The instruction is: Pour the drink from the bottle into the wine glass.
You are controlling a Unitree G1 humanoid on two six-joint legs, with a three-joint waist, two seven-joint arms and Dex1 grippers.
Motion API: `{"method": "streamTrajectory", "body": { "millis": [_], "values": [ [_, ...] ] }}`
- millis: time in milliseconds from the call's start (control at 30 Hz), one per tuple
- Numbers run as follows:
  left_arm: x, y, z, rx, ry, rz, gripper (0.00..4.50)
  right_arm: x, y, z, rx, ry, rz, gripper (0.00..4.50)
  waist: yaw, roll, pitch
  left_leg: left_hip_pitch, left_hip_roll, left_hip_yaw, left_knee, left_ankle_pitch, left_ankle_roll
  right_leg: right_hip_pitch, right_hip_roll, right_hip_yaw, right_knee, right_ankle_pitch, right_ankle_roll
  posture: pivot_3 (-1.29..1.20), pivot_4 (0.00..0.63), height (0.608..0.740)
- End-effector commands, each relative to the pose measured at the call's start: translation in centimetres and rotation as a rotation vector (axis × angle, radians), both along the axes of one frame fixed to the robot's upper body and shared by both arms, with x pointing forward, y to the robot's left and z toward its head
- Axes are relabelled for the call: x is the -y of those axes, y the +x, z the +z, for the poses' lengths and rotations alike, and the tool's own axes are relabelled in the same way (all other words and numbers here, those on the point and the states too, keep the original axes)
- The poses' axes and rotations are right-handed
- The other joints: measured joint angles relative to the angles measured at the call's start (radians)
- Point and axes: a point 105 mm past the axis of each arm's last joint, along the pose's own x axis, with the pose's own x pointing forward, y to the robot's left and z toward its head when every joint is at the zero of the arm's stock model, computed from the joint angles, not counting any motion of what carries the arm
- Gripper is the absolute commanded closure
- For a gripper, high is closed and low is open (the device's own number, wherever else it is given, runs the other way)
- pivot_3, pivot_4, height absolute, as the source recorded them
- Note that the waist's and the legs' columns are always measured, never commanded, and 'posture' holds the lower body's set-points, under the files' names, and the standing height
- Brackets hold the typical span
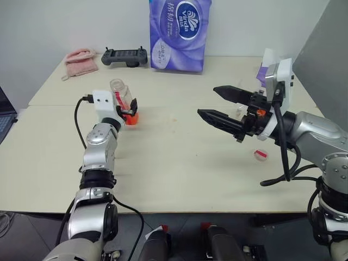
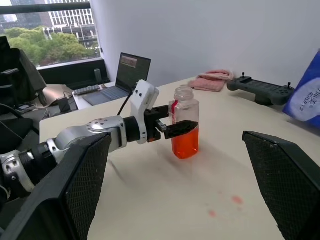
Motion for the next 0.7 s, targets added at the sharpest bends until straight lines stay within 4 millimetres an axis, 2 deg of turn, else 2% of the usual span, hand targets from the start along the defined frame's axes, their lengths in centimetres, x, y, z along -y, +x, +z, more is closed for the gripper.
{"method": "streamTrajectory", "body": {
  "millis": [33,167,267,367,467,567,700],
  "values": [
    [0.3,-1.9,0.8,0.012,0.023,-0.038,0.03,0.8,-0.4,-0.2,0.021,0.036,-0.066,0.0,0.0,-0.001,0.0,0.0,0.0,0.0,0.0,0.0,0.0,0.0,0.0,0.0,0.0,0.0,0.0,0.0,0.15,0.74],
    [1.2,-4.5,-0.2,-0.058,0.037,-0.115,0.03,1.5,-0.4,-2.7,-0.041,0.029,-0.158,0.0,0.0,-0.001,-0.001,0.0,0.0,0.0,0.0,0.0,0.0,0.0,-0.001,0.0,0.0,0.0,0.0,0.0,0.15,0.74],
    [2.7,-7.1,-0.9,-0.12,0.147,-0.28,0.03,3.1,0.3,-6.3,-0.095,-0.061,-0.33,0.0,0.0,-0.003,-0.002,0.0,0.0,-0.001,0.0,0.0,0.0,0.001,0.0,0.0,0.0,0.0,0.0,0.0,0.15,0.74],
    [5.3,-9.6,0.4,-0.105,0.177,-0.539,0.03,6.2,2.1,-9.9,-0.136,-0.155,-0.567,0.0,0.002,-0.003,-0.002,0.001,0.0,0.0,-0.001,0.0,0.0,0.001,0.0,0.0,0.0,0.0,0.0,0.0,0.15,0.74],
    [8.1,-11.5,2.5,-0.069,0.114,-0.782,0.03,8.2,4.3,-11.9,-0.151,-0.183,-0.705,0.0,0.004,-0.003,-0.002,0.002,0.0,0.0,0.0,0.0,0.0,0.002,0.001,0.0,0.0,0.0,0.0,0.0,0.15,0.74],
    [9.2,-11.5,3.5,-0.05,0.13,-0.862,0.03,8.3,6.7,-12.6,-0.163,-0.129,-0.712,0.0,-0.001,-0.003,-0.002,0.003,0.001,0.001,-0.001,0.0,0.0,0.002,0.006,0.0,0.0,0.0,0.0,0.0,0.15,0.74],
    [9.5,-11.1,3.8,-0.04,0.151,-0.881,0.03,8.3,8.9,-13.3,-0.147,-0.122,-0.705,0.0,-0.006,-0.003,-0.003,0.004,0.002,0.005,-0.002,0.0,0.0,0.001,0.007,0.001,0.0,0.0,0.0,0.0,0.15,0.74]
  ]
}}
